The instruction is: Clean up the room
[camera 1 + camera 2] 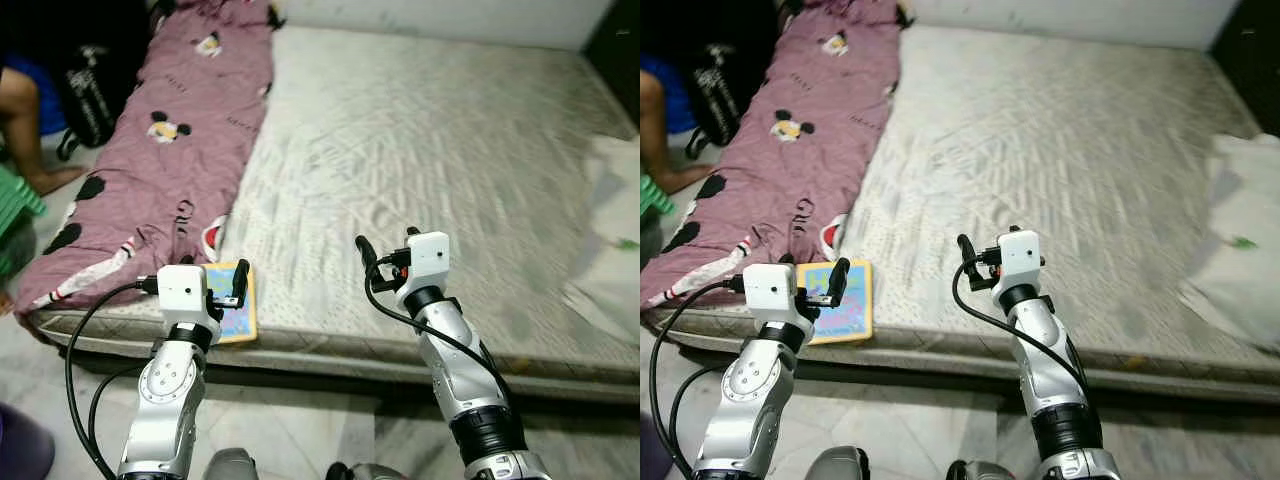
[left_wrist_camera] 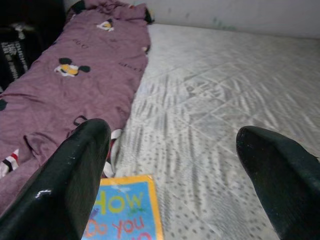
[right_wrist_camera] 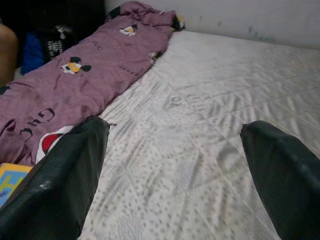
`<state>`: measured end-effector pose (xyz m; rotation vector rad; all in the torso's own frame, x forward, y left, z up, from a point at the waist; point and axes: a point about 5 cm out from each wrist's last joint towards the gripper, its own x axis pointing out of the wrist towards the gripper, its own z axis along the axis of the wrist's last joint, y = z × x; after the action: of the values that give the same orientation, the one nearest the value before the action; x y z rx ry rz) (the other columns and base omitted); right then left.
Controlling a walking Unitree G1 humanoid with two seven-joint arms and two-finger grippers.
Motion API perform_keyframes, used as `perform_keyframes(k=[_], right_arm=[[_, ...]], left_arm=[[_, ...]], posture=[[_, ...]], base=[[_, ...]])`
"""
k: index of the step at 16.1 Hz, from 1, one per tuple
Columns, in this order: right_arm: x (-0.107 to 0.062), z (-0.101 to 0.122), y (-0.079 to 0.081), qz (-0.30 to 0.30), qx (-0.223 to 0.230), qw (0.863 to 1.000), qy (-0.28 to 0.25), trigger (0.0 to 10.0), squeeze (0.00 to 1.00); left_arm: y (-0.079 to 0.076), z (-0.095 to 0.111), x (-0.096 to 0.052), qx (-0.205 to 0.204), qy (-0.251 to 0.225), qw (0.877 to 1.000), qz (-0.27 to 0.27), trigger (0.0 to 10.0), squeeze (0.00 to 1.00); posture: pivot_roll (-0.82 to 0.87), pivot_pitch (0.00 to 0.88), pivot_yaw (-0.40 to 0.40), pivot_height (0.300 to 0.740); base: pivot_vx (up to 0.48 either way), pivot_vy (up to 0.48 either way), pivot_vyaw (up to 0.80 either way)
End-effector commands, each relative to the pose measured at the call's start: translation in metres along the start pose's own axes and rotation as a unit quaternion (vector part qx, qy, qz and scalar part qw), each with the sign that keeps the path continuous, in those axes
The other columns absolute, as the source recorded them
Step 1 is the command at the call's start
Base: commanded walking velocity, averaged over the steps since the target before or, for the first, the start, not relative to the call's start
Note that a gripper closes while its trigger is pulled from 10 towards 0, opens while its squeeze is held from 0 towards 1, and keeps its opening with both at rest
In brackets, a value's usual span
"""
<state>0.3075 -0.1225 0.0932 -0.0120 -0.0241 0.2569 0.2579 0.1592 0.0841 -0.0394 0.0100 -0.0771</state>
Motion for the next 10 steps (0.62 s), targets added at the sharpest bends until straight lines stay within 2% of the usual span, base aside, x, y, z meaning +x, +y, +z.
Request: perform_keyframes(k=[1, 2, 5, 9, 10], right_arm=[[0.0006, -0.0004, -0.0027, -0.004, -0.005, 1.000, 0.002, 10.0, 0.00], [0.0007, -0.0005, -0.0034, -0.005, -0.005, 1.000, 0.003, 10.0, 0.00], [0.0007, -0.0011, -0.0060, -0.006, -0.009, 1.000, 0.004, 10.0, 0.00], [0.0010, -0.0015, -0.0083, -0.009, -0.011, 1.000, 0.004, 10.0, 0.00], [0.0010, -0.0016, -0.0084, -0.009, -0.012, 1.000, 0.004, 10.0, 0.00]], left_arm=[[0.0009, 0.0004, -0.0005, 0.001, -0.001, 1.000, 0.001, 10.0, 0.00], [0.0011, -0.0002, -0.0002, 0.001, 0.001, 1.000, 0.003, 10.0, 0.00], [0.0041, -0.0026, 0.0002, -0.003, 0.011, 1.000, 0.022, 10.0, 0.00], [0.0030, -0.0025, 0.0002, 0.004, 0.010, 1.000, 0.020, 10.0, 0.00], [0.0028, -0.0025, 0.0001, 0.004, 0.011, 1.000, 0.021, 10.0, 0.00]], posture=[[0.05, 0.118, -0.050, 0.740], [0.05, 0.117, -0.050, 0.740], [0.05, 0.116, -0.050, 0.740], [0.06, 0.118, -0.050, 0.740], [0.06, 0.118, -0.050, 0.740]], base=[[0.300, 0.000, 0.00], [0.274, 0.000, 0.00], [0.000, 0.000, 0.00], [0.000, 0.000, 0.00], [0.000, -0.244, 0.00]])
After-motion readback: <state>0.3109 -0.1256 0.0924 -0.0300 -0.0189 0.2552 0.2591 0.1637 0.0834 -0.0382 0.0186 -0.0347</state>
